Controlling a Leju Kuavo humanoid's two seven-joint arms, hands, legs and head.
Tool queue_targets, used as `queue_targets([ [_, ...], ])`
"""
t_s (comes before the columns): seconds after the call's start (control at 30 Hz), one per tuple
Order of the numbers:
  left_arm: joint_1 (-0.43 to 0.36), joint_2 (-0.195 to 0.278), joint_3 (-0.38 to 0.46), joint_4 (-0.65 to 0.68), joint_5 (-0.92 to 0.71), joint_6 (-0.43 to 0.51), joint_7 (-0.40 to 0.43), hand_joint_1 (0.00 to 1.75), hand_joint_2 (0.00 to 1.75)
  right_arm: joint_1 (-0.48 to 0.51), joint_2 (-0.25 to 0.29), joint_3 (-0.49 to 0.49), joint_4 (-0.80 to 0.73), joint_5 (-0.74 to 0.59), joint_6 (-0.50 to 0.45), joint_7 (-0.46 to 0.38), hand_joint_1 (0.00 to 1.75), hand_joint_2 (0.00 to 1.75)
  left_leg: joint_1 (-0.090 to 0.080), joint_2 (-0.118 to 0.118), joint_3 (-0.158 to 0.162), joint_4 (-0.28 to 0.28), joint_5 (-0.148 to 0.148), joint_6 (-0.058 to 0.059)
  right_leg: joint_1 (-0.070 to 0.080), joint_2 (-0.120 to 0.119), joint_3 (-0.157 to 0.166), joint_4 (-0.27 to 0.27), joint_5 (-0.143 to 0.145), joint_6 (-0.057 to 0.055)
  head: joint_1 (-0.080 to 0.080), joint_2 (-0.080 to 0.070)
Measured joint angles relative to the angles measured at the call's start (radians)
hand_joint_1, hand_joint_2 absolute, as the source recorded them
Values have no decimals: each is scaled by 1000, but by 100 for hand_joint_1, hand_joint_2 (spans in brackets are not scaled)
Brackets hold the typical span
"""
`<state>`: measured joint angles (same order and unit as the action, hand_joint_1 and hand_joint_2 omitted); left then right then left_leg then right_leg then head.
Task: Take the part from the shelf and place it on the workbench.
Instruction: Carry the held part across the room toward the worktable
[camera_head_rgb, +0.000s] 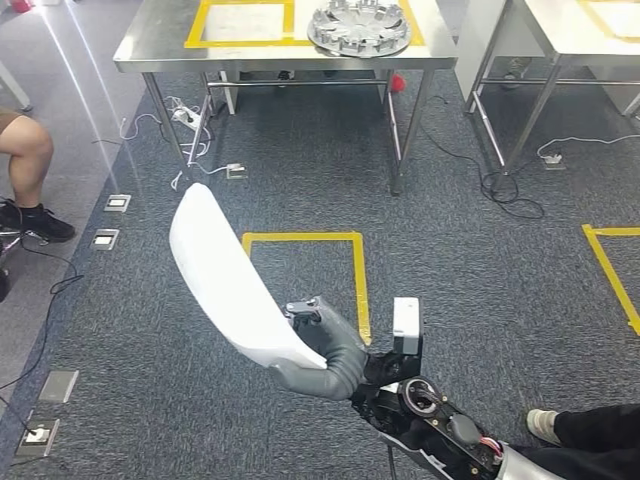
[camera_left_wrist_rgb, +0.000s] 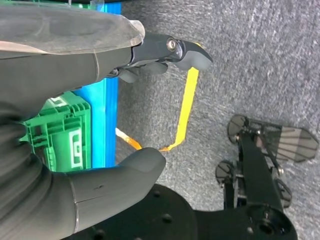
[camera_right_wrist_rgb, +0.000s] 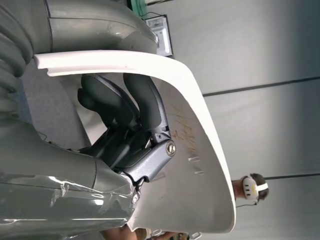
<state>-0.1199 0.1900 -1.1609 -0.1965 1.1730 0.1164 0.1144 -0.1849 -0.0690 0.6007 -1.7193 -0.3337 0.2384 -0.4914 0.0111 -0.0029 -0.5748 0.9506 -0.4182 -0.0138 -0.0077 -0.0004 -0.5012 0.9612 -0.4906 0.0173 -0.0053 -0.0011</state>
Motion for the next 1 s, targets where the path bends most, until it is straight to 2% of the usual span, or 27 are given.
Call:
queue_targets([
  [0.03, 1, 0, 0, 0, 0, 0, 0, 0, 175, -1, 0, 0, 0, 0, 0, 0, 175, 175, 1, 1, 4, -3, 0, 6, -1, 0, -7, 18, -13, 5, 2, 0],
  [0.07, 0, 0, 0, 0, 0, 0, 0, 0, 175, -2, 0, 0, 0, 0, 0, -1, 175, 175, 3, 1, 8, -6, -1, 12, -2, 0, -24, 59, -37, 10, 7, 0],
  [0.13, 0, 0, 0, 0, 0, 0, 0, 0, 175, -3, 0, 0, 0, 0, 0, -2, 175, 175, 1, 2, 13, -7, -5, 21, -2, 0, -91, 199, -100, 15, 17, 0],
  [0.17, 0, 0, 0, 0, 0, 0, 0, 0, 175, -3, 0, 0, 0, 0, 0, -2, 175, 175, 0, 2, 15, -7, -7, 24, -2, 0, -125, 266, -122, 17, 23, 0],
  [0.2, 0, 0, 0, 0, 0, 0, 0, 0, 175, -2, 0, 0, 0, 0, 0, -2, 175, 175, -1, 1, 18, -7, -9, 25, -2, 0, -148, 305, -126, 17, 26, 0],
  [0.23, 1, 0, 0, 0, 0, 0, 0, 0, 175, -2, 0, 0, 0, 0, 0, -2, 175, 175, -2, 0, 22, -6, -12, 26, -2, 0, -152, 302, -108, 16, 29, 0],
  [0.27, 1, 0, 0, 0, 1, 0, 0, 0, 175, -3, 0, 0, 0, 0, 0, -1, 175, 175, -3, -1, 27, -6, -15, 25, -2, 0, -135, 257, -72, 13, 33, 0],
  [0.33, 1, -1, 0, 0, 2, -1, 0, 0, 175, -4, 0, 0, 0, 0, 0, -1, 175, 175, -5, -4, 38, -5, -23, 20, 1, 1, -75, 116, 6, 3, 40, 0],
  [0.37, 1, -2, 0, 0, 2, -1, 0, 0, 175, -6, 0, 0, 0, 0, 0, -1, 175, 175, -7, -5, 41, -4, -26, 17, 3, 1, -50, 58, 25, -2, 43, 0],
  [0.43, 1, -3, 0, 0, 3, -2, 0, 0, 175, -9, 0, 0, -1, 0, -1, 0, 175, 175, -11, -5, 39, -3, -27, 9, 7, 2, -28, 15, 25, -9, 45, 0],
  [0.5, 1, -2, 0, 0, 3, -3, 0, 0, 175, -10, 0, 1, -2, 0, -4, 1, 175, 175, -11, -3, 38, -1, -30, 1, 2, 3, -19, 3, 26, -16, 43, 0],
  [0.53, 0, -2, 0, 0, 3, -3, 0, 0, 175, -10, 0, 1, -2, 0, -5, 1, 175, 175, -11, -3, 32, 14, -40, -4, -1, 3, -16, -2, 28, -20, 39, 0],
  [0.6, -2, 0, 0, 0, 3, -3, 0, 0, 175, -11, 0, 1, -3, 0, -5, 1, 175, 175, -7, -3, -15, 107, -88, -15, -6, 0, -10, -10, 30, -27, 28, 0],
  [0.67, -1, 0, 0, 0, 3, -3, 0, 0, 175, -10, 0, 1, -2, 0, -7, 2, 175, 175, -2, -2, -94, 245, -137, -24, -6, -2, -10, -11, 29, -31, 15, 0],
  [0.7, 1, 0, 0, 0, 3, -3, 0, 0, 175, -9, 0, 1, -2, 0, -7, 2, 175, 175, 0, -2, -121, 285, -141, -27, -6, -2, -9, -11, 27, -32, 11, 0],
  [0.73, 2, 0, 0, 0, 3, -3, 0, 0, 175, -8, 0, 1, -2, 0, -8, 2, 175, 175, 3, -2, -129, 286, -124, -29, -6, -2, -7, -10, 25, -31, 7, 0],
  [0.77, 3, 0, 0, 0, 3, -3, 0, 0, 175, -7, 0, 1, -2, 0, -8, 2, 175, 175, 5, -2, -116, 246, -90, -30, -7, -1, -4, -10, 22, -30, 4, 0],
  [0.8, 3, 1, 0, 0, 3, -3, 0, 0, 175, -7, 0, 1, -2, 0, -8, 2, 175, 175, 8, -1, -87, 175, -47, -31, -8, -1, 0, -9, 19, -27, 1, 0],
  [0.83, 3, 2, 0, 0, 3, -3, 0, 0, 175, -8, 0, 1, -2, 0, -8, 2, 175, 175, 9, 1, -54, 103, -16, -31, -7, 0, 2, -8, 14, -22, -3, 0],
  [0.87, 2, 2, 0, 0, 3, -2, 0, 0, 175, -8, 0, 1, -2, 0, -9, 2, 175, 175, 9, 1, -29, 46, 4, -28, -5, 1, 4, -7, 10, -17, -6, 0],
  [0.9, 1, 2, 0, 0, 3, -2, 0, 0, 175, -8, 0, 1, -3, 0, -9, 2, 175, 175, 7, 1, -13, 13, 10, -24, -3, 1, 5, -6, 6, -12, -7, 0],
  [1.0, 1, 2, 0, 0, 3, -2, 0, 0, 175, -8, 0, 2, -3, 0, -9, 2, 175, 175, 3, -2, -8, 3, 1, -6, -2, 2, 10, -11, 0, 1, 0, 0],
])
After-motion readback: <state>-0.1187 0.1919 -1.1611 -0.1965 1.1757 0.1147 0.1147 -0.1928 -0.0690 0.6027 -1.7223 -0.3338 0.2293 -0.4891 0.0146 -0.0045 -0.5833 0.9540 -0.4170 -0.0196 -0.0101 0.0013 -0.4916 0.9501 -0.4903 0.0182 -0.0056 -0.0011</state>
